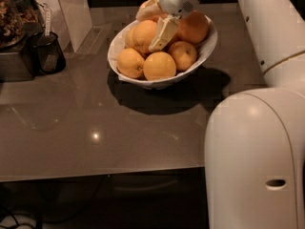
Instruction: Pick orange from white bowl
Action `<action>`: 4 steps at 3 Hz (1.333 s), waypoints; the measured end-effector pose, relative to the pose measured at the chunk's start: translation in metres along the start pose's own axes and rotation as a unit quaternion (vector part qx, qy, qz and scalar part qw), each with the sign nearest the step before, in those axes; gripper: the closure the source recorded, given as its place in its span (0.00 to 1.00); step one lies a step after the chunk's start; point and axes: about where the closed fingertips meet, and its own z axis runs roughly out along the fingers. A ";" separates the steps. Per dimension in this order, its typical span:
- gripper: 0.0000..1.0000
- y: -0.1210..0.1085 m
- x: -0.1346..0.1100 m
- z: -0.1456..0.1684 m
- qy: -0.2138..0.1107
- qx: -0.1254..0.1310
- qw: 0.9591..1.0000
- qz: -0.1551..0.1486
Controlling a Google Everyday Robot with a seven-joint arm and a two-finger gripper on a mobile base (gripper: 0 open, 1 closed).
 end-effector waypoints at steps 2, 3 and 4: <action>0.34 -0.001 0.005 0.009 -0.001 -0.007 1.000 0.006; 0.52 -0.002 0.004 0.008 -0.001 -0.007 1.000 0.007; 0.74 0.000 0.006 0.007 0.001 -0.011 1.000 0.012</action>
Offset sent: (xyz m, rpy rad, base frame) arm -0.0066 -0.0090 -0.0151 -0.0373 0.0638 0.0234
